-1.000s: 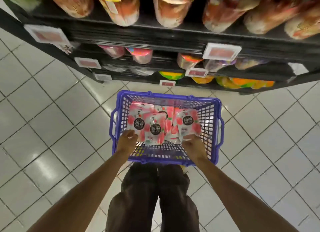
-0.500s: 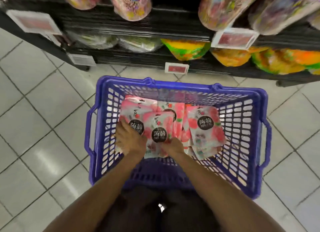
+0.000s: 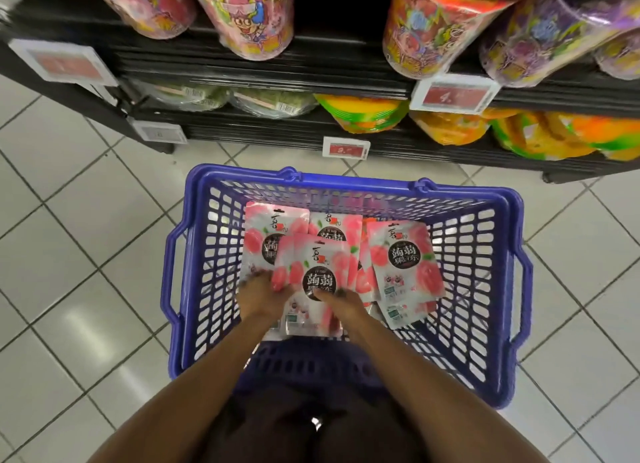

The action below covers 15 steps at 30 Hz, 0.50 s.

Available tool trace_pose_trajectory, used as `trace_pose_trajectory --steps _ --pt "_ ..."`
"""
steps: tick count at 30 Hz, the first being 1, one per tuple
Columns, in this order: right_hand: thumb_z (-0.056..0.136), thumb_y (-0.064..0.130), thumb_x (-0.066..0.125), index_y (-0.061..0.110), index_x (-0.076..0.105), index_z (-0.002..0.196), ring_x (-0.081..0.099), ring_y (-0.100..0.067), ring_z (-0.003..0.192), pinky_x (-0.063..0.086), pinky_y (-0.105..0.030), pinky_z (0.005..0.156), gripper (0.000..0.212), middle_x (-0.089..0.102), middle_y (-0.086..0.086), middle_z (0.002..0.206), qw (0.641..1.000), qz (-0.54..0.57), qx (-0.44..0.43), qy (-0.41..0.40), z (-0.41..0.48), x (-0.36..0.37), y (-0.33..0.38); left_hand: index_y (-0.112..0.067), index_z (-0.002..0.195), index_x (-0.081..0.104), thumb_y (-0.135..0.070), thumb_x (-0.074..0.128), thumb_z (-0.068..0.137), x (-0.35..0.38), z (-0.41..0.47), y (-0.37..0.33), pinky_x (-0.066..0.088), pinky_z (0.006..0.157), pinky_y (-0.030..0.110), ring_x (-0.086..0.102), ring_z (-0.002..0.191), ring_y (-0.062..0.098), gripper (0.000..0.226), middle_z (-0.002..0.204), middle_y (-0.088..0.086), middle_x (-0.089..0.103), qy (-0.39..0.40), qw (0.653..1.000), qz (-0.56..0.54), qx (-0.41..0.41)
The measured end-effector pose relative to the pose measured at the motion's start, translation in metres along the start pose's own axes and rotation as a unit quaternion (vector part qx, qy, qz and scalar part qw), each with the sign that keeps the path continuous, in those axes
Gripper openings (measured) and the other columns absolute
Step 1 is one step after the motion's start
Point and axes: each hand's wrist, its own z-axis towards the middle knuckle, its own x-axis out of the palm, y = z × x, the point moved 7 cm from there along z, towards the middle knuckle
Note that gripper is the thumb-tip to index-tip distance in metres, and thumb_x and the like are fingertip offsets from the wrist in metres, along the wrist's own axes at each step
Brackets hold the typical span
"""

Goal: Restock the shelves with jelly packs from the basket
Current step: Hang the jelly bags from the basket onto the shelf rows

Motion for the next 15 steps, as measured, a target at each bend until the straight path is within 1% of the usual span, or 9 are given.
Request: trace_pose_trajectory --steps 2,3,4,6,8,9,11,13,15 --pt "0.082 0.042 0.075 0.003 0.058 0.104 0.063 -0.025 0.097 0.053 -0.036 0.084 0.049 0.067 -0.007 0.101 1.0 0.023 -0.011 -0.008 -0.015 -0.01 0.0 -0.013 0.077 0.052 -0.043 0.06 0.093 0.003 -0.014 -0.012 0.042 0.06 0.027 0.057 0.074 0.023 0.034 0.071 -0.002 0.056 0.013 0.99 -0.128 0.057" --pt "0.08 0.042 0.077 0.002 0.055 0.104 0.065 -0.028 0.093 0.056 -0.04 0.082 0.052 0.068 -0.009 0.098 0.999 0.041 -0.023 -0.016 -0.025 -0.016 0.002 -0.013 0.077 0.051 -0.036 0.06 0.094 -0.001 -0.021 -0.017 0.039 0.056 0.027 0.054 0.071 0.022 0.03 0.069 -0.002 0.055 0.008 0.982 -0.169 0.088" --pt "0.078 0.041 0.079 0.002 0.054 0.109 0.068 -0.03 0.09 0.058 -0.042 0.076 0.056 0.069 -0.011 0.096 0.997 0.064 -0.038 -0.026 -0.037 -0.023 0.006 -0.011 0.082 0.056 -0.031 0.059 0.095 -0.006 -0.031 -0.02 0.041 0.058 0.027 0.056 0.072 0.022 0.024 0.073 0.0 0.059 0.014 0.973 -0.198 0.115" --pt "0.076 0.04 0.082 0.007 0.054 0.117 0.07 -0.017 0.073 0.055 -0.029 0.058 0.059 0.07 -0.007 0.087 0.993 0.076 -0.078 -0.042 -0.066 -0.036 0.017 -0.009 0.102 0.066 -0.027 0.059 0.096 -0.022 -0.056 -0.03 0.053 0.074 0.03 0.066 0.086 0.02 0.02 0.091 0.002 0.071 0.054 0.95 -0.265 0.155" --pt "0.075 0.039 0.083 0.007 0.058 0.114 0.057 0.0 0.049 0.043 -0.015 0.045 0.057 0.062 0.005 0.068 0.988 0.086 -0.118 -0.052 -0.103 -0.049 0.035 -0.027 0.103 0.07 -0.025 0.06 0.095 -0.052 -0.089 -0.04 0.057 0.08 0.025 0.07 0.093 0.008 0.013 0.095 -0.007 0.075 0.077 0.917 -0.355 0.166" --pt "0.074 0.04 0.083 0.005 0.058 0.112 0.051 0.0 0.043 0.04 -0.015 0.042 0.057 0.057 0.006 0.062 0.985 0.1 -0.133 -0.054 -0.124 -0.056 0.044 -0.033 0.097 0.071 -0.022 0.061 0.094 -0.071 -0.108 -0.044 0.058 0.078 0.022 0.071 0.09 0.003 0.015 0.092 -0.011 0.076 0.079 0.899 -0.398 0.162" --pt "0.07 0.045 0.084 0.01 0.059 0.106 0.047 -0.002 0.038 0.039 -0.018 0.039 0.055 0.053 0.008 0.053 0.978 0.129 -0.154 -0.065 -0.172 -0.072 0.062 -0.03 0.088 0.075 -0.019 0.061 0.093 -0.114 -0.145 -0.052 0.059 0.076 0.024 0.07 0.084 0.005 0.018 0.089 -0.01 0.076 0.065 0.868 -0.473 0.136" --pt "0.059 0.059 0.083 0.023 0.061 0.093 0.047 -0.003 0.037 0.039 -0.02 0.039 0.054 0.053 0.009 0.047 0.965 0.166 -0.186 -0.083 -0.231 -0.093 0.084 -0.027 0.091 0.074 -0.022 0.058 0.095 -0.165 -0.184 -0.06 0.058 0.073 0.027 0.071 0.083 0.009 0.017 0.09 -0.007 0.076 0.047 0.836 -0.537 0.105" --pt "0.055 0.059 0.083 0.026 0.065 0.087 0.05 -0.008 0.044 0.04 -0.021 0.043 0.05 0.055 0.011 0.051 0.949 0.204 -0.225 -0.089 -0.295 -0.113 0.108 -0.022 0.104 0.069 -0.027 0.051 0.099 -0.217 -0.228 -0.073 0.059 0.07 0.028 0.072 0.086 0.011 0.019 0.094 -0.006 0.077 0.069 0.784 -0.61 0.09"
